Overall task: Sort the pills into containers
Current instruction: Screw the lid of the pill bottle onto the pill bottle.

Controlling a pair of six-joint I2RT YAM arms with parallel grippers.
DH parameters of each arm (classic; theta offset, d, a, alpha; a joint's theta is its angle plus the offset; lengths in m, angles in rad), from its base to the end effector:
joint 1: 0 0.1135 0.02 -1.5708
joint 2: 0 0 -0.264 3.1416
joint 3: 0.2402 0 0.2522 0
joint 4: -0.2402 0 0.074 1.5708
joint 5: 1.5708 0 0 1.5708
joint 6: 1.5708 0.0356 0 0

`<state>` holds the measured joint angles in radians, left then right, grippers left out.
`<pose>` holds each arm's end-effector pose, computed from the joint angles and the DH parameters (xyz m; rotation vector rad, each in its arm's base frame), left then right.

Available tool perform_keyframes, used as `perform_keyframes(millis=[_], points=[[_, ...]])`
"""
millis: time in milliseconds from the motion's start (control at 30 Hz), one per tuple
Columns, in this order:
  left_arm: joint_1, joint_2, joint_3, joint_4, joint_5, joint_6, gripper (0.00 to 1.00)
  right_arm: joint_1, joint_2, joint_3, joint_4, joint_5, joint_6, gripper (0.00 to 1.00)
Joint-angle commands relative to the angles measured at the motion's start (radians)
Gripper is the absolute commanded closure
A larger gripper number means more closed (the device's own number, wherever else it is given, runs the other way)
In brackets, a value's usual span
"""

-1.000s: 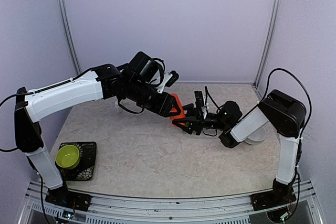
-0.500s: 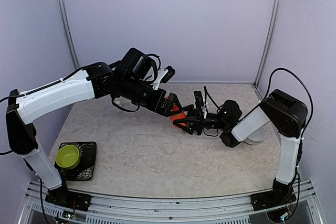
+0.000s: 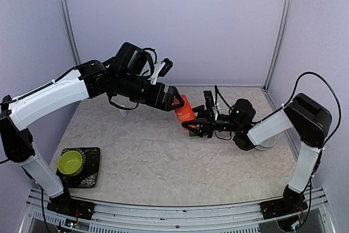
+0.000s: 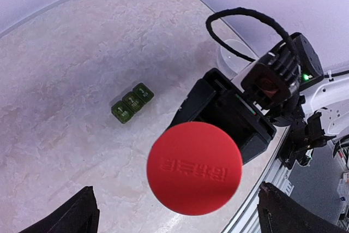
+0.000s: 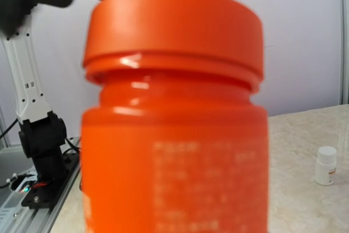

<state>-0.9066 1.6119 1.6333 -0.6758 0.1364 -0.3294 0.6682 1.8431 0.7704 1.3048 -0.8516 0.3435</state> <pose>0.2188 -0.2874 0.3760 0.7437 2.2273 -0.8013 0.2625 0.2413 0.2037 -0.9937 1.2217 1.3788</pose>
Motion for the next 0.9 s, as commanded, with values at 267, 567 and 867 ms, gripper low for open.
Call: perform_keyframes(millis=[267,567,867], points=[[0.041,0.016,-0.007,0.042,0.043,0.008,0.01,0.001,-0.072,-0.014,-0.058,0.005,-0.037,0.83],[0.037,0.031,0.011,0.039,0.087,0.034,0.01,0.008,-0.071,0.017,-0.139,0.011,-0.072,0.84],[0.035,0.065,0.04,0.021,0.156,0.033,0.19,0.02,-0.094,0.034,-0.236,0.044,-0.131,0.84]])
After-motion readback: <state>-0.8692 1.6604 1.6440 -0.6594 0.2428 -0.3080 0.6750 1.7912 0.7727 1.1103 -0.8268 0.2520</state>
